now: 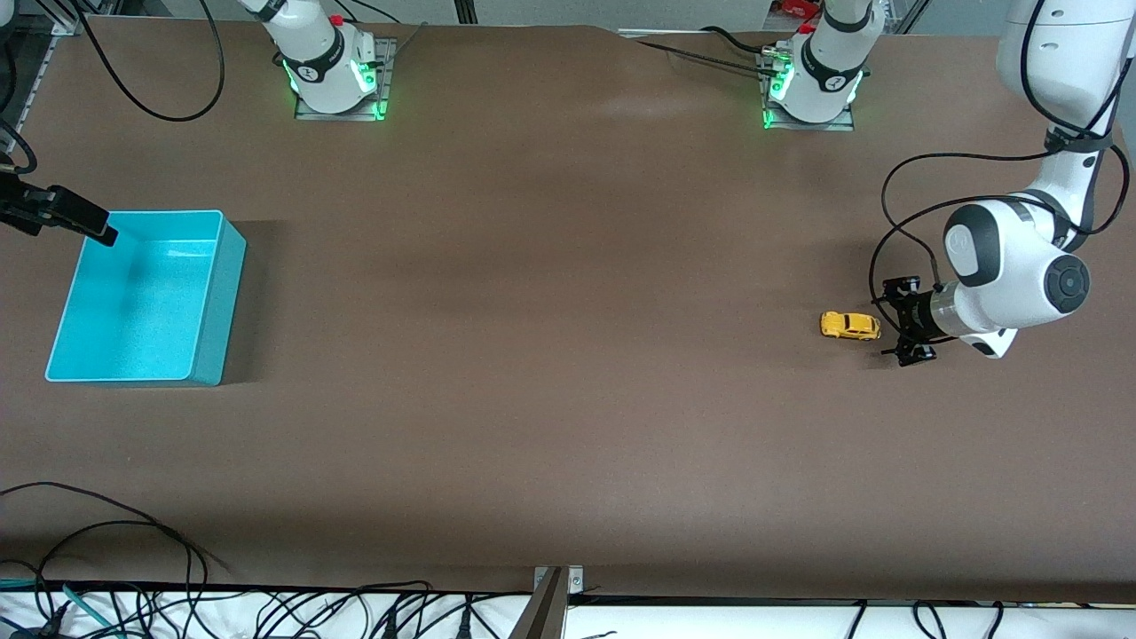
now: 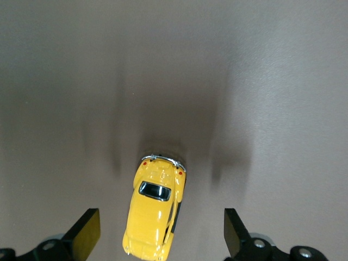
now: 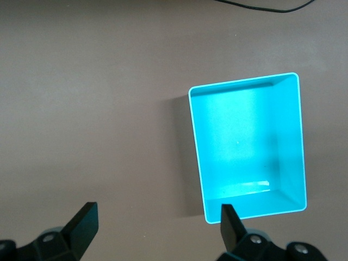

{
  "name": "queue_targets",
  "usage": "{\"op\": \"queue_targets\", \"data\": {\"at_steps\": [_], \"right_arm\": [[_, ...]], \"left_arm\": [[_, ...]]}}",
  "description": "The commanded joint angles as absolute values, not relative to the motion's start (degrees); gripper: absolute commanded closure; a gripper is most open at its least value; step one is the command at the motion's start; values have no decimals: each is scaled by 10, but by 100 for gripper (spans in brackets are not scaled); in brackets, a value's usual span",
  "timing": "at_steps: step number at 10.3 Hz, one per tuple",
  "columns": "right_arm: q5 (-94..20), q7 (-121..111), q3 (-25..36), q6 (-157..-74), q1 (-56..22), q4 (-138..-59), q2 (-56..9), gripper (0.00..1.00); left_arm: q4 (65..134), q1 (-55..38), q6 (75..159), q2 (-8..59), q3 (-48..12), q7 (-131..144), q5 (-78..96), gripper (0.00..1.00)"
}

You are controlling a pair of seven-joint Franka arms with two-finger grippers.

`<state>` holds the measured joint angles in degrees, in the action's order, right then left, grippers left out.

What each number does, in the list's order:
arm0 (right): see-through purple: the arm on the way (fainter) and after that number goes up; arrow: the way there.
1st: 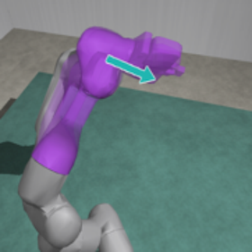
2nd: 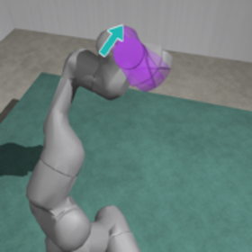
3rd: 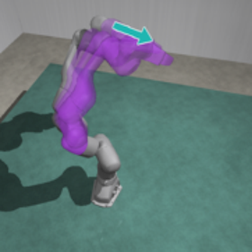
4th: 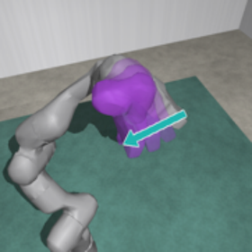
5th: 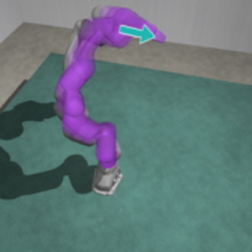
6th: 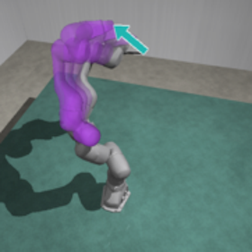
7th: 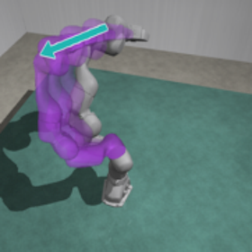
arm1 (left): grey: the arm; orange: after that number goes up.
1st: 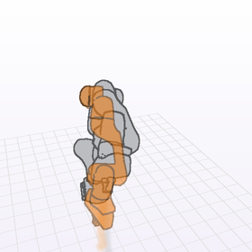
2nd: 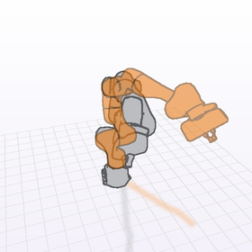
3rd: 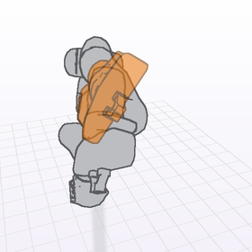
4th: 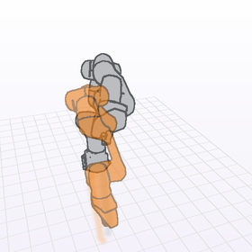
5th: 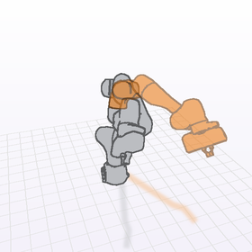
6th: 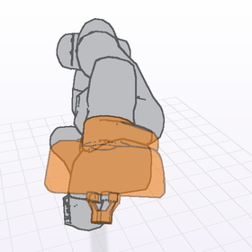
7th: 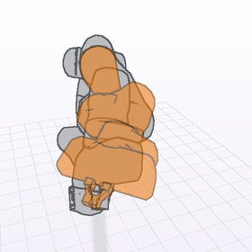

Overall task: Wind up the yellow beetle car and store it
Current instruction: 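Lower the left gripper over the yellow beetle car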

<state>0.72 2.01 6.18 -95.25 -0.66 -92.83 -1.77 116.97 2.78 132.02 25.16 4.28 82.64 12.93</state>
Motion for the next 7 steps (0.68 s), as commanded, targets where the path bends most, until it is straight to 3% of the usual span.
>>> {"op": "queue_targets", "data": {"at_steps": [1,7], "right_arm": [[-4,13,61,-940,-1,-916,-18,0],[-4,13,60,-940,-1,-916,-18,0]], "left_arm": [[1192,20,1341,246,40,797,137,3],[1226,23,1373,240,24,733,137,3]]}}
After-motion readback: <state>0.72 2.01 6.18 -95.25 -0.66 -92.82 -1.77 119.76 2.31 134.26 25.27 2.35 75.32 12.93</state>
